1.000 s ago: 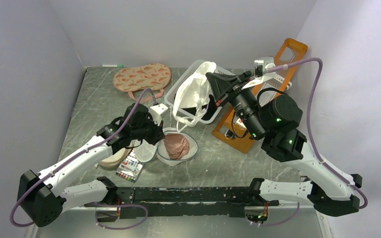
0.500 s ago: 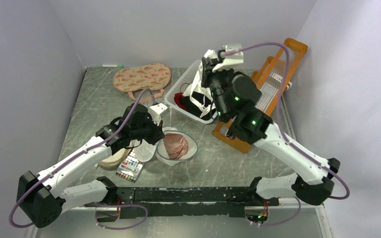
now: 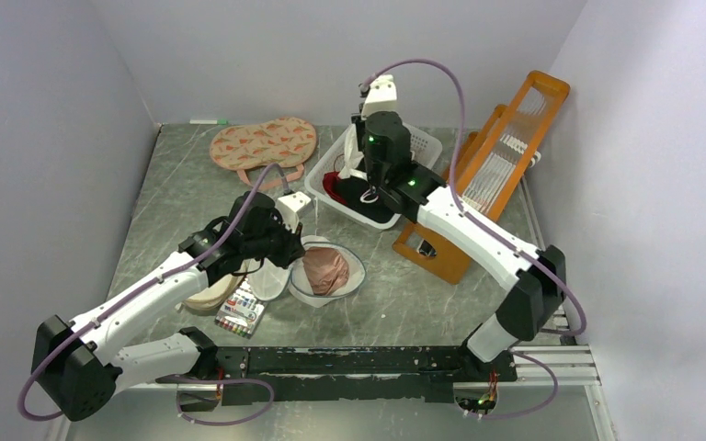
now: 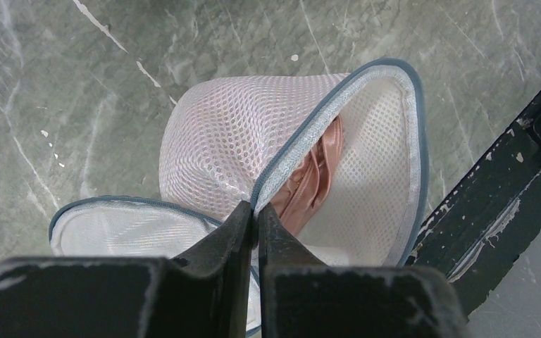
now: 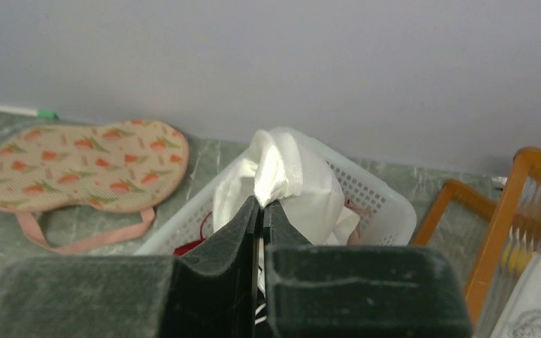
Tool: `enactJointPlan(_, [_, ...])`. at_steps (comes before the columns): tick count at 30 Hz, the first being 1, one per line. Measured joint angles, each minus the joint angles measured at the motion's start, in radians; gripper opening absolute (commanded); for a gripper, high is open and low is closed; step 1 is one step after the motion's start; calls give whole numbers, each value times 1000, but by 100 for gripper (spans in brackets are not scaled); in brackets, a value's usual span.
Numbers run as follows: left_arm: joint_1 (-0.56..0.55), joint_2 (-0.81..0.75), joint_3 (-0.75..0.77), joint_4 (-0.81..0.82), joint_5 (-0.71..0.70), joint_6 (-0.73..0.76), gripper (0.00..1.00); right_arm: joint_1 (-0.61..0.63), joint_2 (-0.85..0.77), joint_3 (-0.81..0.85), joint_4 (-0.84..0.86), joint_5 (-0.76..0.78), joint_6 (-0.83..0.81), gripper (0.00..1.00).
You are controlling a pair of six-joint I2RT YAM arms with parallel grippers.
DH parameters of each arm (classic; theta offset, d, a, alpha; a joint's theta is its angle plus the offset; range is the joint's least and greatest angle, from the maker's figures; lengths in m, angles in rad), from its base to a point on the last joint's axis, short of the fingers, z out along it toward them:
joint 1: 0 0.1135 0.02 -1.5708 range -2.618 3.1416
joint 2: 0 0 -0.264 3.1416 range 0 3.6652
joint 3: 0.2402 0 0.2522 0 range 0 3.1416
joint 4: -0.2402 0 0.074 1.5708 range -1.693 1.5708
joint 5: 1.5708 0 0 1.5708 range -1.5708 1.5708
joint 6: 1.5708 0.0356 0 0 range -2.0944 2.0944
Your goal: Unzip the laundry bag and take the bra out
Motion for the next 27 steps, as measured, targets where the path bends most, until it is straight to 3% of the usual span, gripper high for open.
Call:
enactJointPlan(9, [0, 3, 0, 0, 0, 0, 16, -11, 167, -48, -8, 19, -3, 0])
enactJointPlan(18, [0, 24, 0, 0, 0, 0, 16, -23, 451, -26, -92, 38, 16, 0])
enactJointPlan(24, [0, 25, 0, 1, -7, 0, 16, -70, 471, -43, -124, 76, 66, 0])
enactJointPlan(27, [0, 25, 0, 1, -8, 0, 15, -97, 417, -84, -142, 64, 100, 14])
